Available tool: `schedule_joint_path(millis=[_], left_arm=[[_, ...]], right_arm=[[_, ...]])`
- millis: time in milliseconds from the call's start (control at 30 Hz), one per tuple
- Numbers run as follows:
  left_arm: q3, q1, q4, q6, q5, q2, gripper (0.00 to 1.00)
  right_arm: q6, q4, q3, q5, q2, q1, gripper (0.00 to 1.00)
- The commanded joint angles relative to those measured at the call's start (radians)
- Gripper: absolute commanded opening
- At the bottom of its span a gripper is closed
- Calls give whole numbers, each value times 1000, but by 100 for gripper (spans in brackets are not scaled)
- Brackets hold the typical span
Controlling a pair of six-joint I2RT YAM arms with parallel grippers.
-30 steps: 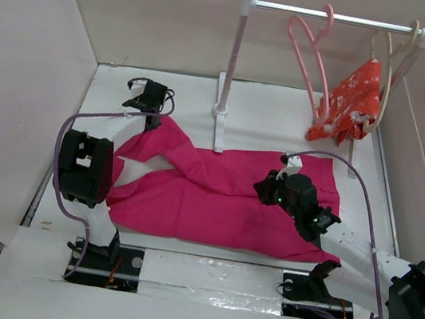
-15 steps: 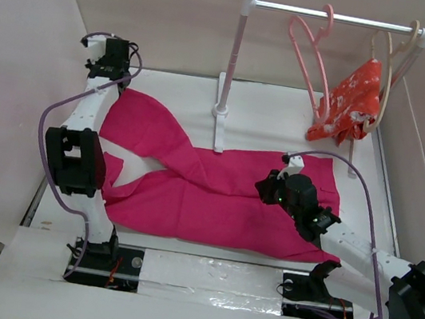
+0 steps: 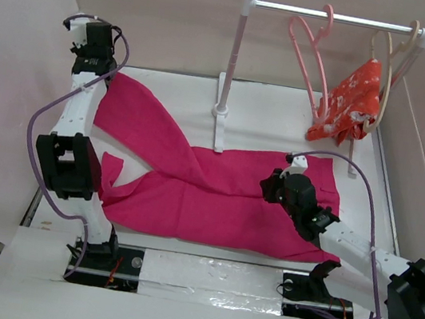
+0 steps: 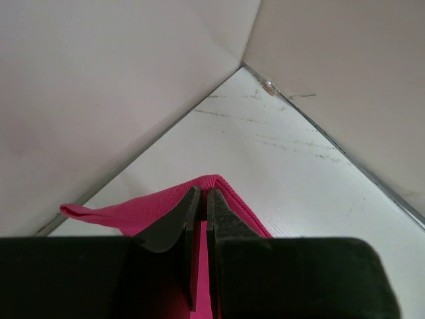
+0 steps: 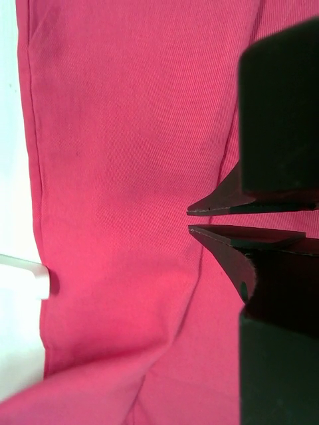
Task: Place the trousers on the hanger
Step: Flatten out the trousers at the center of the board.
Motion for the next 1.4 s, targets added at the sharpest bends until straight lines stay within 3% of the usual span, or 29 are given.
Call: schedule_joint_path(millis=[0, 300, 333, 467, 600, 700, 800, 833, 967, 1200, 1300, 1367], left_arm=[[-53, 13, 61, -31, -25, -90, 0], [-150, 13, 133, -179, 118, -372, 0], [-192, 13, 157, -190, 133, -439, 0], [-317, 13, 207, -258, 185, -598, 0], [-443, 13, 237, -299, 239, -702, 0], [-535, 13, 244, -315, 261, -762, 0], [-634, 13, 259, -321, 273, -826, 0], [-685, 13, 274, -322, 274, -867, 0], [-759, 13, 300, -304, 262, -940, 0], [-730, 13, 271, -266, 227, -941, 0], [-721, 13, 268, -263, 225, -951, 0], [-720, 13, 264, -260, 210, -964, 0]], right_arm=[[12, 37, 2, 63, -5, 7, 16], [32, 39, 5, 122, 9, -15, 19], [21, 58, -1, 115, 8, -25, 29], [-17, 86, 37, 20, 80, -62, 49], [-81, -13, 262, -108, 286, -71, 51], [-156, -59, 394, -185, 421, -93, 64], [-201, -113, 578, -268, 584, -125, 69], [-206, -110, 607, -296, 619, -137, 77], [-244, -245, 808, -464, 829, -200, 79], [-290, -392, 980, -546, 1006, -220, 80], [-316, -440, 1011, -610, 1045, -220, 74], [-315, -396, 937, -653, 1023, -220, 69]])
